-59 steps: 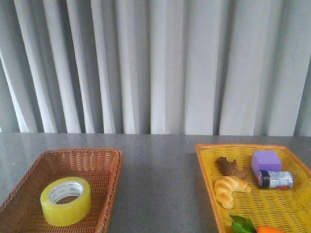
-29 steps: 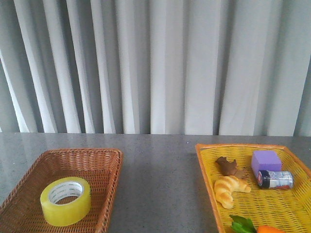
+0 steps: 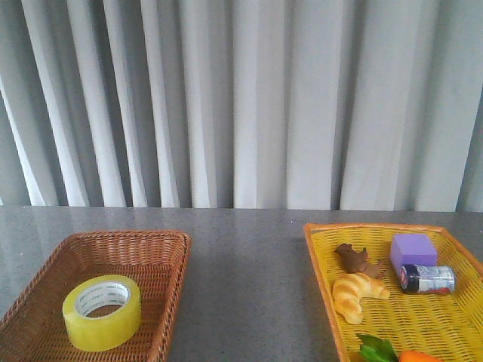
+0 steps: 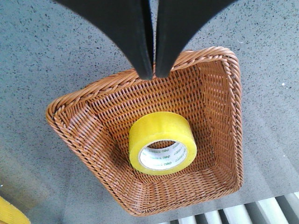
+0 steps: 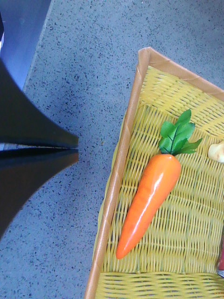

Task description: Transfer tape with both arms

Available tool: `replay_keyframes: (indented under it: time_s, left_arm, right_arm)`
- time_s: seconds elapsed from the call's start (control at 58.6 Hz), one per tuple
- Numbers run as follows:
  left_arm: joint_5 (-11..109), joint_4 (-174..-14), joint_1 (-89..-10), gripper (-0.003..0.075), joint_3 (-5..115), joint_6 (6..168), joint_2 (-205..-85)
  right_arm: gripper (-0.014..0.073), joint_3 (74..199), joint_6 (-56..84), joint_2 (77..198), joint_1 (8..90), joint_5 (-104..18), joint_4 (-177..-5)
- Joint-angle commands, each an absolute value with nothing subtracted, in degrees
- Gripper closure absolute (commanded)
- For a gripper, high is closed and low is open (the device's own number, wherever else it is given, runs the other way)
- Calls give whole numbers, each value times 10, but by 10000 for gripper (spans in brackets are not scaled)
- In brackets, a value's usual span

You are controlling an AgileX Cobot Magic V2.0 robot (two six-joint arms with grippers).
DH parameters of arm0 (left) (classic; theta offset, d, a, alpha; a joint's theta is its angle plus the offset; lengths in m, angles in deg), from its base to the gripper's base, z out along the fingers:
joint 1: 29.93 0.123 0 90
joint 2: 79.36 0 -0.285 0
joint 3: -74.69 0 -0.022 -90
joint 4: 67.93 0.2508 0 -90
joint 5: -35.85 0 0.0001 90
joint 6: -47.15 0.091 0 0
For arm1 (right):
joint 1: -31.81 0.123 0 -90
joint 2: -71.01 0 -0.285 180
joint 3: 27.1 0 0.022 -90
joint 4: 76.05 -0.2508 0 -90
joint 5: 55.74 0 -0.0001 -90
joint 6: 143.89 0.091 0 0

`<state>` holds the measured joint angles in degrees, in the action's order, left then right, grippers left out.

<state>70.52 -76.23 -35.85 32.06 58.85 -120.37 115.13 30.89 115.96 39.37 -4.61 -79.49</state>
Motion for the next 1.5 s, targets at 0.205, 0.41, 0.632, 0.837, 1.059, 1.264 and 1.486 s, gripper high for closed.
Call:
replay_keyframes:
  time_s: [0.205, 0.41, 0.632, 0.837, 1.059, 1.264, 1.486]
  left_arm:
    - [641, -772, -359, 727, 299, 587, -1180]
    - [528, -771, -357, 727, 169, 582, -1052]
    - [339, -772, -357, 727, 3, 510, -905]
    - [339, -749, -354, 727, -35, 492, -855]
    - [339, -721, -351, 727, -35, 492, -855]
    - [341, -723, -351, 727, -35, 492, -856]
    - [341, -723, -351, 727, -35, 492, -856]
  right_arm:
    - [602, 1165, 308, 1159, 389, -80, -797]
    - [602, 1165, 308, 1159, 389, -80, -795]
    - [601, 1165, 308, 1159, 389, -80, -795]
    - [601, 1165, 308, 1159, 389, -80, -797]
    - [601, 1165, 308, 1159, 389, -80, -796]
    - [601, 1165, 308, 1159, 389, -80, -796]
    - [601, 1165, 308, 1159, 389, -80, -796]
